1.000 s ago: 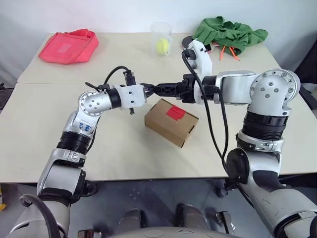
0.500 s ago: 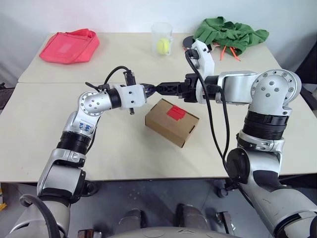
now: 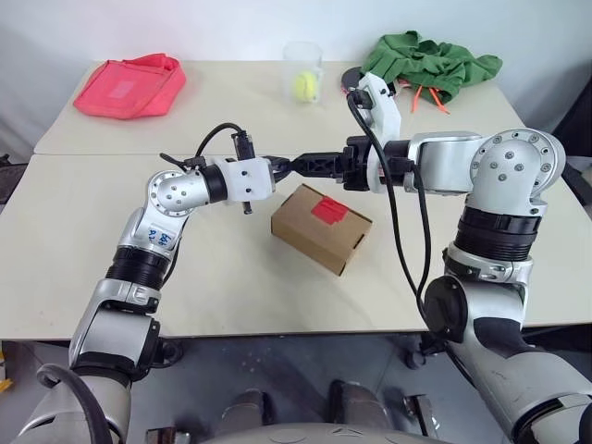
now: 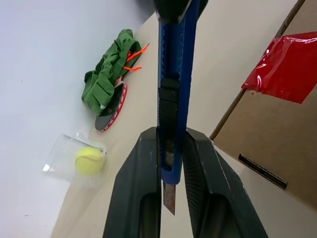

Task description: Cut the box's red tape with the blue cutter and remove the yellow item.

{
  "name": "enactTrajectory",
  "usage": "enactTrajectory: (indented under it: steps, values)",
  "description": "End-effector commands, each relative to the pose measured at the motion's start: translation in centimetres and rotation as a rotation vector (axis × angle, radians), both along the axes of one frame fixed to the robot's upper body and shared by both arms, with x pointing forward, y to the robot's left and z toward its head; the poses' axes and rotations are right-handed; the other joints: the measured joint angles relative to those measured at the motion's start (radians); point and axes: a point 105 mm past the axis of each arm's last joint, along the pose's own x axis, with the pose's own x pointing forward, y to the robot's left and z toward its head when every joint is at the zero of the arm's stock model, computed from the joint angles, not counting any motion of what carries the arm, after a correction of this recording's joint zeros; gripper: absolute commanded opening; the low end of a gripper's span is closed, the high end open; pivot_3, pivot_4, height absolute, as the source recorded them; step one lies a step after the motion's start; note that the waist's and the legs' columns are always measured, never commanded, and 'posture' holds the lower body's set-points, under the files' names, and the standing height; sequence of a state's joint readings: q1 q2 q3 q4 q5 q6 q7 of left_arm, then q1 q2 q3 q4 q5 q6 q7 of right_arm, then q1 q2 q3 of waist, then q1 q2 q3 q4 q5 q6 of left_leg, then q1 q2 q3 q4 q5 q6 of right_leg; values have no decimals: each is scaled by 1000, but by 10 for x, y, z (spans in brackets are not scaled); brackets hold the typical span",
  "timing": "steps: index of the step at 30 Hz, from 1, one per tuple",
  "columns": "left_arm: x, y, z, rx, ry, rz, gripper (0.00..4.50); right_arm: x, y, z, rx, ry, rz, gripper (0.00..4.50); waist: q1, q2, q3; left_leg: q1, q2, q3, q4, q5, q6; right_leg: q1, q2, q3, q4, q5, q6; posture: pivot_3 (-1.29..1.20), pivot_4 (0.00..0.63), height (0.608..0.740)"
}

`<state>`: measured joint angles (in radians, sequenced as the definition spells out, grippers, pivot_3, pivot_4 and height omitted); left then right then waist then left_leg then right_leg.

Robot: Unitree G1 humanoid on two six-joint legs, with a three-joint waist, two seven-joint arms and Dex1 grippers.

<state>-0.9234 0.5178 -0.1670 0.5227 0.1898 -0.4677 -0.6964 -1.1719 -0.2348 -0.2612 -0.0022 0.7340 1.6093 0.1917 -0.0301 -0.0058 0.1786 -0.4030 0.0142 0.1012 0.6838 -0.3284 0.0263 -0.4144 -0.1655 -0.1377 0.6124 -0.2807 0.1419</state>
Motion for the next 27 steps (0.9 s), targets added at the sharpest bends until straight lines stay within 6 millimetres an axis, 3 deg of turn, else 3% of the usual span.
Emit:
enactTrajectory:
  steps: [1, 7, 8, 15, 19, 22, 27]
  values:
    - [-3, 0, 11, -24, -35, -9, 389, -3, -2, 4, -9, -31, -2, 2480, 0, 0, 0, 0, 0, 0, 0, 0, 0, 0, 0, 0, 0, 0, 0, 0, 150, 740]
    - [-4, 1, 10, -25, -35, -8, 389, -5, -2, 6, -6, -39, 12, 342, 1, 0, 0, 0, 0, 0, 0, 0, 0, 0, 0, 0, 0, 0, 0, 0, 150, 740]
    - [-5, 1, 10, -25, -35, -8, 389, -5, -2, 6, -5, -41, 14, 228, 1, 0, 0, 0, 0, 0, 0, 0, 0, 0, 0, 0, 0, 0, 0, 0, 150, 740]
    - [-7, 1, 6, -20, -19, -12, 389, -6, -3, 12, 3, -57, 17, 227, 0, 0, 0, 0, 0, 0, 0, 0, 0, 0, 0, 0, 0, 0, 0, 0, 150, 740]
    - [-10, 8, -16, 29, 154, 4, 389, -7, -9, 11, -19, -71, 10, 227, 0, 0, 0, 0, 0, 0, 0, 0, 0, 0, 0, 0, 0, 0, 0, 0, 150, 740]
    - [-18, 7, -26, 42, 298, -55, 1262, -8, -12, 11, -41, -78, 10, 226, 0, 0, 0, 0, 0, 0, 0, 0, 0, 0, 0, 0, 0, 0, 0, 0, 150, 740]
    - [-17, 13, -13, -52, 350, -38, 2742, -8, -16, 14, -63, -99, 11, 176, 2, 0, 0, 0, 0, 0, 0, 0, 0, 0, 0, 0, 0, 0, 0, 0, 150, 740]
